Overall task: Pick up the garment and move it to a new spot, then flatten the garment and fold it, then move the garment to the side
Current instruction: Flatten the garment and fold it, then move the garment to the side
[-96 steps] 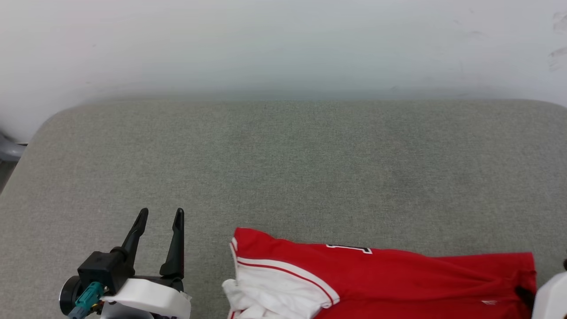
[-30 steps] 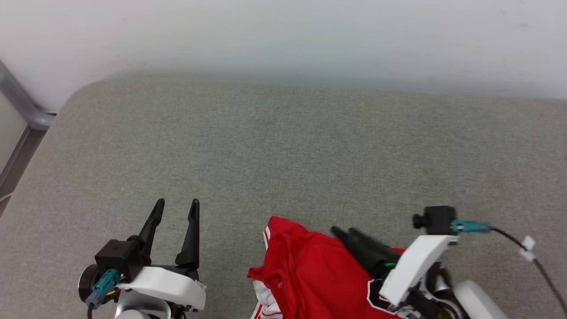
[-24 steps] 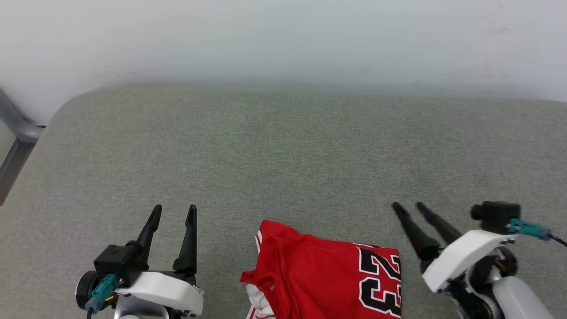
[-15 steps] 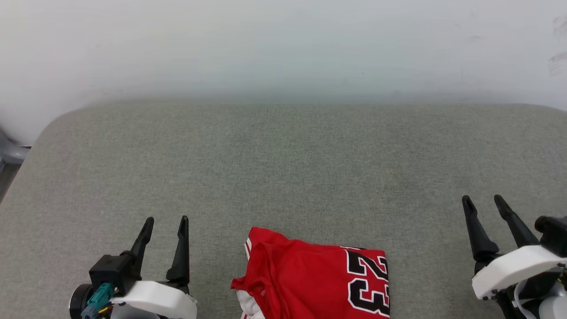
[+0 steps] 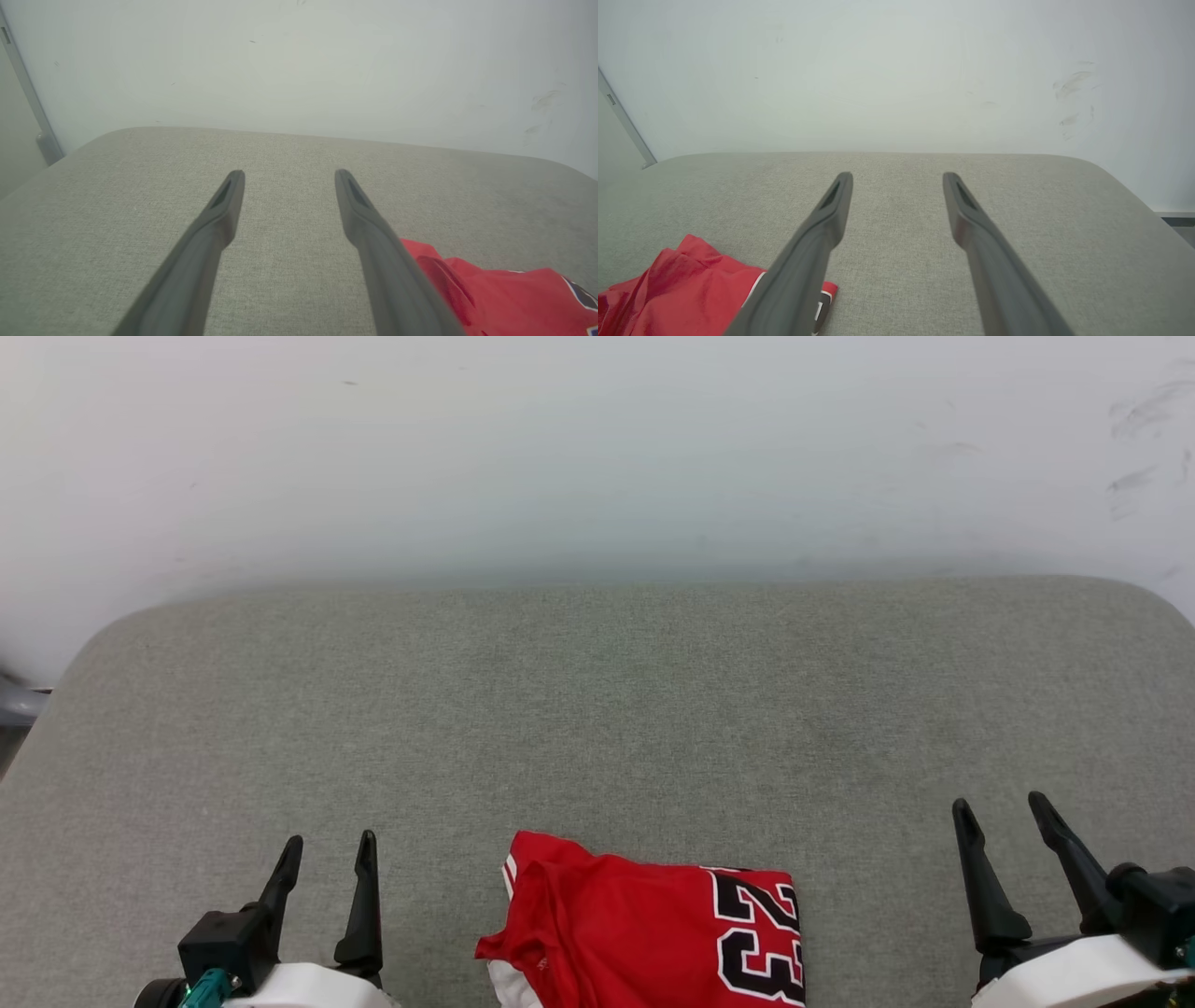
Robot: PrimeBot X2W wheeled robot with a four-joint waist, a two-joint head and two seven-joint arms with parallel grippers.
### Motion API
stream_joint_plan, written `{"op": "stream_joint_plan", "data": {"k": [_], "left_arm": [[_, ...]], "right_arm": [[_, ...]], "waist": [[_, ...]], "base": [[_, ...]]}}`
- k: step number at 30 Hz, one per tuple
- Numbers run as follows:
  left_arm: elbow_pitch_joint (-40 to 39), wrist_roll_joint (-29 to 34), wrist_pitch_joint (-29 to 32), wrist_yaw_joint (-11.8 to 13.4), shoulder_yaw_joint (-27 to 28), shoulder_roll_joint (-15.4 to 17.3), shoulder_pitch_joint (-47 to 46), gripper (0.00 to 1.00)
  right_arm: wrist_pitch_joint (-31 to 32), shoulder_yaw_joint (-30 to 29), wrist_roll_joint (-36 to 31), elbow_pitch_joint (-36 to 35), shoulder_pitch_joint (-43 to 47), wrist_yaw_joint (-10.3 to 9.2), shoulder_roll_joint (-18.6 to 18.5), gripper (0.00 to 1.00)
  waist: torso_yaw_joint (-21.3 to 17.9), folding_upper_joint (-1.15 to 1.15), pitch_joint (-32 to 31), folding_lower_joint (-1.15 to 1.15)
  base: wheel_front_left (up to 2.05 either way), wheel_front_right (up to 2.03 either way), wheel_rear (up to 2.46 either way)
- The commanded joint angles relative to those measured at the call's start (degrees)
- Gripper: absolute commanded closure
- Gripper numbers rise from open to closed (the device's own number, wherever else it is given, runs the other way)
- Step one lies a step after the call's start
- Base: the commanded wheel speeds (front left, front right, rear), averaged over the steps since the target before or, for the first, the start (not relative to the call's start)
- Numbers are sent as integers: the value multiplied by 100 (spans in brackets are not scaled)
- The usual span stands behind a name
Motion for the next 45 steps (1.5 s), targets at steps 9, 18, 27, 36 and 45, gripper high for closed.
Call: {"op": "stream_joint_plan", "data": {"k": [9,18,27,36,45], "left_arm": [[-31,147,-40,-15,104,-71,116,0],[-15,236,-41,-97,128,-147,13,0],[-108,332,-36,-175,182,-228,-245,0],[-208,461,-35,-306,276,-342,-556,0],[-230,583,-35,-442,336,-457,-782,0]], "right_arm": [[208,9,-120,-346,246,-5,143,0],[413,-118,-203,-460,250,-5,181,0],[1240,-812,771,-93,234,-4,188,0],[2872,-652,1754,450,43,-4,47,0],[3641,306,2529,966,-253,-4,-7,0]], "waist": [[-14,0,38,1],[56,0,66,1],[262,0,313,1],[486,0,757,1],[656,0,1142,1]], "base": [[0,0,0],[0,0,0],[0,0,0],[0,0,0],[0,0,0]]}}
